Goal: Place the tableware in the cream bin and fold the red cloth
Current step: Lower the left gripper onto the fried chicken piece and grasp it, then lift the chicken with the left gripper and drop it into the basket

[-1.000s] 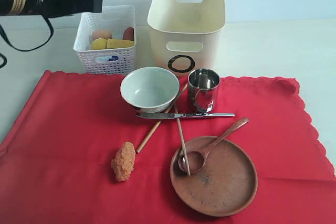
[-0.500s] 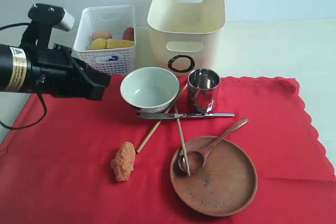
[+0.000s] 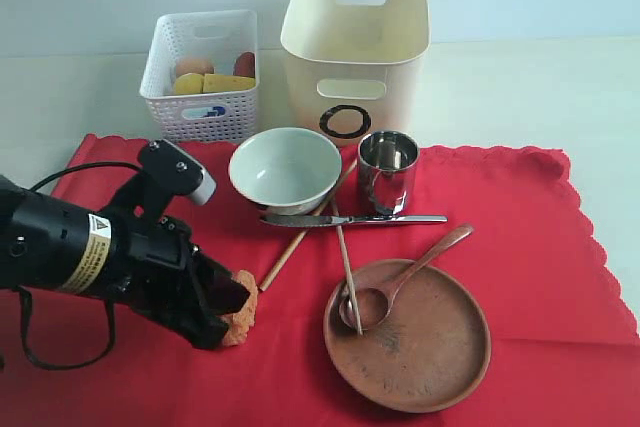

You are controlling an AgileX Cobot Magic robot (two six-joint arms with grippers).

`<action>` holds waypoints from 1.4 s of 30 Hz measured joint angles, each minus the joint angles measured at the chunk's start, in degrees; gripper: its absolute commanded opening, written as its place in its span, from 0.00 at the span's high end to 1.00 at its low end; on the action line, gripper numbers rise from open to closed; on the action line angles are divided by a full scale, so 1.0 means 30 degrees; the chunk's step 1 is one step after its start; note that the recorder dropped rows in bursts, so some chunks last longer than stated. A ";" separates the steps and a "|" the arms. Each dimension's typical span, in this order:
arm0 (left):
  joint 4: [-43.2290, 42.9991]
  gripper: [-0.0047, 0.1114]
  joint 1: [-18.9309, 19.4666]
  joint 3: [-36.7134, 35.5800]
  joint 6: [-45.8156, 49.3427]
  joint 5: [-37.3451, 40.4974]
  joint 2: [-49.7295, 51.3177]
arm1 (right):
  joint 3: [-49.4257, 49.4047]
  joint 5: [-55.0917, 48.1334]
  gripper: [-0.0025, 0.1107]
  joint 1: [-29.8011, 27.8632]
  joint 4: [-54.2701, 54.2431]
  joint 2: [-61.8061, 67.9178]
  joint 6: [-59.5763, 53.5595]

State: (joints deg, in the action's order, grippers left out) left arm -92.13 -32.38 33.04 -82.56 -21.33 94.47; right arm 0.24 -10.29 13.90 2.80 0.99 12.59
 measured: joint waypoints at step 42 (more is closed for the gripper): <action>0.0390 0.96 -0.3082 0.1380 0.0059 0.4425 0.2834 | 0.0000 0.0000 0.98 0.0000 0.0000 0.0000 0.0000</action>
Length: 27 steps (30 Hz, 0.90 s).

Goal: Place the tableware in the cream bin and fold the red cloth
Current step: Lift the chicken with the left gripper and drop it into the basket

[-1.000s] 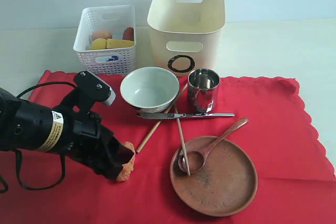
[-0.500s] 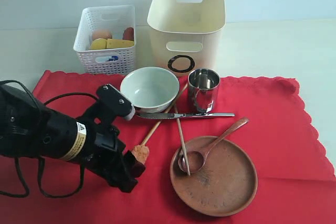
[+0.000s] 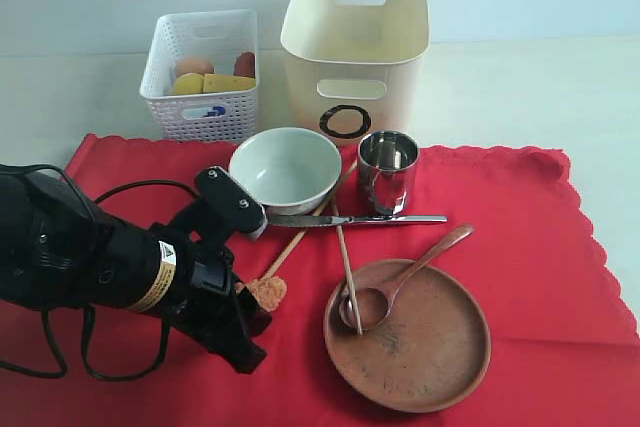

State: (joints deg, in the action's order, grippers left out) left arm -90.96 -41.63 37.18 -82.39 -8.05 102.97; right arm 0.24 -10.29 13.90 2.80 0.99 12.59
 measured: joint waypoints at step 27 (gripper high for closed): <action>-0.0512 0.96 0.0157 0.1311 -0.0448 0.6977 -0.6986 | 0.0000 0.0000 0.98 0.0000 0.0000 0.0000 0.0000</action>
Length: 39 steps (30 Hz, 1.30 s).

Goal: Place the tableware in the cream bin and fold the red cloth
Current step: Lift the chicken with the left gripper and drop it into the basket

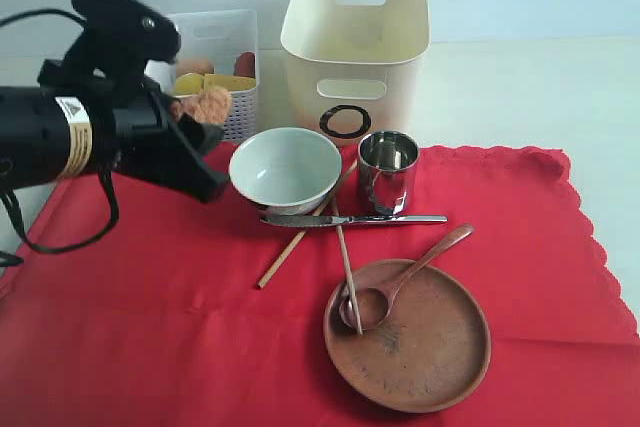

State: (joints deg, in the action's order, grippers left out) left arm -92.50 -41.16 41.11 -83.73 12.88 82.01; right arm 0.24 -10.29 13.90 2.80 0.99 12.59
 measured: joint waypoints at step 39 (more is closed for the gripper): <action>0.0000 0.80 0.4984 1.1845 -0.1088 0.1009 1.1881 | 0.0000 0.0000 0.98 0.0000 0.0000 0.0000 0.0000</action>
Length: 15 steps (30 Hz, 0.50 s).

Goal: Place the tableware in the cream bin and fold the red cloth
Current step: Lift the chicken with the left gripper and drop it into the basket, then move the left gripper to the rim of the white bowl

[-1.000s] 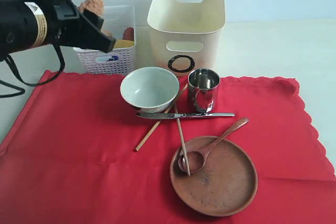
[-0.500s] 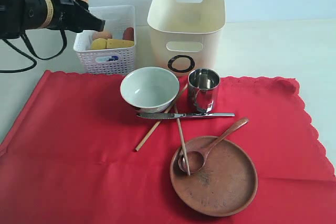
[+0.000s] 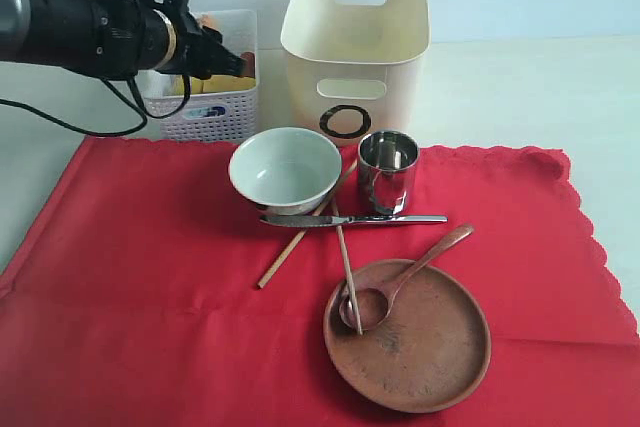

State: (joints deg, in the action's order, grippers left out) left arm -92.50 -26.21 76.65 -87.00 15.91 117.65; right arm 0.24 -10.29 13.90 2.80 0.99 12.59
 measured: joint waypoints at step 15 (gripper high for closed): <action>0.0659 0.05 0.0086 0.1854 -0.1465 0.1795 0.2546 | 0.0000 0.0000 0.98 0.0000 0.0000 0.0000 0.0000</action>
State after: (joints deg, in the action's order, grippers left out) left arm -90.52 -25.95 82.21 -91.39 21.29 125.29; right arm 0.24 -10.29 13.90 2.80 0.99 12.59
